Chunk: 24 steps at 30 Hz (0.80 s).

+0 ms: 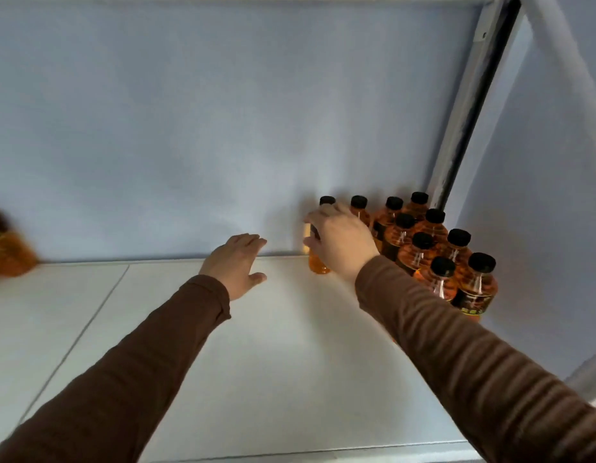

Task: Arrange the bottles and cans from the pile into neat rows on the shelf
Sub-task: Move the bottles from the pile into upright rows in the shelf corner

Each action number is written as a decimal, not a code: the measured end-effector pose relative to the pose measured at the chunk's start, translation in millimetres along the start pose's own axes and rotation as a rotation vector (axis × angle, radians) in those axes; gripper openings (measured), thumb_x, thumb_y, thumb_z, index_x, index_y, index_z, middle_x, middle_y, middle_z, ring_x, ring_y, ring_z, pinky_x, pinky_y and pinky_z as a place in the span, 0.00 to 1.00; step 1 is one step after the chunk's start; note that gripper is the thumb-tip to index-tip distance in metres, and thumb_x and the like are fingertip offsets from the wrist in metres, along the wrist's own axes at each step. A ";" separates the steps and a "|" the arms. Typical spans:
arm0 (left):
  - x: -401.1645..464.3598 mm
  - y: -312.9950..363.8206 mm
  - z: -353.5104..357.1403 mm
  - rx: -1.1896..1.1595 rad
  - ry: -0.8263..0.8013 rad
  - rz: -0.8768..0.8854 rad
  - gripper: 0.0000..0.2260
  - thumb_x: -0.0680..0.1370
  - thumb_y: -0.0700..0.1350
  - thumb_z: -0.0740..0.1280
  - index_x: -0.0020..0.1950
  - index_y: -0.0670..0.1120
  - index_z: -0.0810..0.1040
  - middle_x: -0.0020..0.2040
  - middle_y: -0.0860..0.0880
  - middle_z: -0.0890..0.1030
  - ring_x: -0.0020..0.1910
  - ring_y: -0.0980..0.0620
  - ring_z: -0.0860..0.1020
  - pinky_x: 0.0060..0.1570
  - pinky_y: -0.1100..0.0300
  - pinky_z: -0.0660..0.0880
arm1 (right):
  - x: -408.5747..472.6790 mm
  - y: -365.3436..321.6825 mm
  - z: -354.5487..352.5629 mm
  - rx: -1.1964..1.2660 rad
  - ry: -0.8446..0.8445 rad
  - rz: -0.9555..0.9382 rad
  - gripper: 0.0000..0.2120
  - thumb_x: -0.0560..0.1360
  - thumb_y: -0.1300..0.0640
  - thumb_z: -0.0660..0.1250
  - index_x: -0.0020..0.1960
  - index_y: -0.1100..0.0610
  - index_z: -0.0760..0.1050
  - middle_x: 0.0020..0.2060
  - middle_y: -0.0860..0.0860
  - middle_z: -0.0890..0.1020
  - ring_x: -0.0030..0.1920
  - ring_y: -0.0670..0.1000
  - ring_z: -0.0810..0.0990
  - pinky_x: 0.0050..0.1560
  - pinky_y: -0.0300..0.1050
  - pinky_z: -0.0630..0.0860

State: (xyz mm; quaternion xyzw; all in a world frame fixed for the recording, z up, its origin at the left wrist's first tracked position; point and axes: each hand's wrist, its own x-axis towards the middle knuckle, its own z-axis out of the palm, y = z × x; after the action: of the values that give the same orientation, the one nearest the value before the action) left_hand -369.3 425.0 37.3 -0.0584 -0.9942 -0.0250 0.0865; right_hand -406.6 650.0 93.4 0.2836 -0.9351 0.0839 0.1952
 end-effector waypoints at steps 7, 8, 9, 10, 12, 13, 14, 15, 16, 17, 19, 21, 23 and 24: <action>-81.7 -61.2 -34.7 0.023 0.035 -0.115 0.32 0.78 0.57 0.67 0.78 0.50 0.61 0.78 0.52 0.63 0.76 0.51 0.60 0.71 0.53 0.63 | -5.4 -78.3 27.0 0.087 -0.033 -0.083 0.21 0.77 0.46 0.65 0.68 0.50 0.73 0.61 0.50 0.78 0.64 0.54 0.70 0.61 0.49 0.71; -95.0 -73.1 -37.8 0.023 0.036 -0.133 0.31 0.78 0.58 0.67 0.78 0.51 0.61 0.78 0.52 0.63 0.76 0.51 0.60 0.71 0.54 0.63 | -5.4 -93.9 30.1 0.100 -0.044 -0.091 0.21 0.77 0.46 0.65 0.69 0.50 0.73 0.62 0.50 0.78 0.64 0.54 0.70 0.61 0.49 0.71; -108.5 -85.8 -40.6 0.022 0.037 -0.148 0.31 0.78 0.58 0.67 0.78 0.51 0.61 0.78 0.52 0.63 0.76 0.52 0.60 0.71 0.54 0.64 | -5.6 -111.0 33.2 0.115 -0.055 -0.098 0.21 0.77 0.46 0.65 0.69 0.50 0.72 0.62 0.49 0.77 0.64 0.54 0.69 0.61 0.48 0.71; -122.6 -99.4 -43.4 0.022 0.038 -0.163 0.31 0.78 0.58 0.66 0.78 0.51 0.61 0.77 0.53 0.63 0.75 0.52 0.61 0.70 0.54 0.64 | -6.1 -129.2 36.2 0.127 -0.067 -0.103 0.22 0.77 0.46 0.65 0.69 0.50 0.72 0.61 0.49 0.77 0.64 0.54 0.69 0.61 0.48 0.71; -153.1 -128.9 -48.6 0.019 0.047 -0.197 0.31 0.77 0.58 0.66 0.78 0.51 0.61 0.77 0.53 0.64 0.74 0.52 0.62 0.69 0.55 0.65 | -7.4 -169.3 42.5 0.147 -0.086 -0.115 0.22 0.77 0.46 0.65 0.69 0.50 0.72 0.61 0.50 0.77 0.63 0.54 0.69 0.61 0.48 0.70; -169.5 -145.0 -51.2 0.015 0.052 -0.215 0.31 0.77 0.58 0.66 0.78 0.52 0.61 0.76 0.53 0.65 0.74 0.52 0.62 0.69 0.55 0.65 | -7.9 -191.2 45.8 0.157 -0.092 -0.122 0.22 0.77 0.47 0.65 0.69 0.51 0.72 0.61 0.50 0.77 0.63 0.54 0.69 0.61 0.48 0.70; -186.0 -161.4 -53.8 0.009 0.053 -0.229 0.32 0.77 0.58 0.67 0.78 0.52 0.61 0.76 0.53 0.65 0.74 0.51 0.63 0.68 0.55 0.65 | -8.5 -213.7 49.1 0.168 -0.101 -0.127 0.22 0.77 0.46 0.65 0.70 0.51 0.71 0.62 0.49 0.77 0.64 0.54 0.69 0.61 0.48 0.71; -203.3 -178.6 -56.2 0.002 0.053 -0.242 0.32 0.77 0.58 0.67 0.78 0.52 0.61 0.76 0.53 0.65 0.74 0.52 0.63 0.68 0.55 0.66 | -9.1 -237.3 52.4 0.181 -0.112 -0.131 0.22 0.77 0.46 0.65 0.70 0.50 0.71 0.63 0.49 0.76 0.64 0.53 0.69 0.61 0.48 0.71; -220.2 -196.1 -58.2 -0.005 0.055 -0.253 0.32 0.77 0.58 0.67 0.78 0.52 0.61 0.76 0.53 0.65 0.73 0.52 0.63 0.68 0.54 0.66 | -9.2 -261.2 55.7 0.192 -0.122 -0.137 0.23 0.77 0.46 0.65 0.70 0.50 0.71 0.63 0.48 0.76 0.65 0.53 0.68 0.61 0.48 0.71; -236.3 -213.7 -60.1 -0.011 0.057 -0.263 0.32 0.77 0.58 0.67 0.78 0.52 0.61 0.76 0.54 0.65 0.73 0.52 0.63 0.67 0.54 0.67 | -9.1 -284.9 59.0 0.200 -0.131 -0.145 0.23 0.77 0.46 0.65 0.71 0.50 0.70 0.64 0.48 0.75 0.65 0.53 0.68 0.61 0.47 0.71; -266.5 -247.5 -63.2 -0.015 0.067 -0.281 0.32 0.77 0.58 0.67 0.77 0.52 0.61 0.75 0.54 0.66 0.72 0.52 0.64 0.66 0.54 0.68 | -8.6 -330.3 65.6 0.208 -0.142 -0.162 0.24 0.77 0.46 0.65 0.72 0.49 0.69 0.65 0.48 0.75 0.66 0.53 0.68 0.62 0.48 0.71; -292.7 -277.9 -66.1 -0.017 0.074 -0.301 0.32 0.77 0.58 0.68 0.77 0.52 0.61 0.75 0.53 0.66 0.72 0.52 0.64 0.64 0.54 0.68 | -6.4 -371.1 71.8 0.227 -0.150 -0.167 0.24 0.77 0.46 0.65 0.72 0.49 0.69 0.65 0.48 0.75 0.65 0.53 0.68 0.62 0.48 0.71; -313.9 -303.9 -68.7 -0.026 0.069 -0.323 0.32 0.76 0.58 0.68 0.77 0.52 0.61 0.75 0.53 0.66 0.72 0.51 0.65 0.64 0.54 0.68 | -2.2 -406.7 77.1 0.250 -0.162 -0.172 0.24 0.77 0.46 0.66 0.72 0.49 0.69 0.64 0.48 0.75 0.65 0.53 0.69 0.62 0.48 0.71; -322.3 -315.5 -69.7 -0.029 0.067 -0.330 0.32 0.76 0.58 0.68 0.77 0.52 0.61 0.75 0.52 0.66 0.72 0.51 0.65 0.65 0.53 0.68 | 1.0 -422.9 79.8 0.255 -0.170 -0.181 0.25 0.77 0.47 0.66 0.72 0.49 0.68 0.64 0.48 0.75 0.65 0.53 0.69 0.61 0.48 0.71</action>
State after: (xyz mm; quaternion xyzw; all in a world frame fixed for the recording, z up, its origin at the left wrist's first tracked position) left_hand -80.2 71.8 37.0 0.1052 -0.9864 -0.0551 0.1137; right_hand -194.6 279.3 40.8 0.3952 -0.9007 0.1595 0.0847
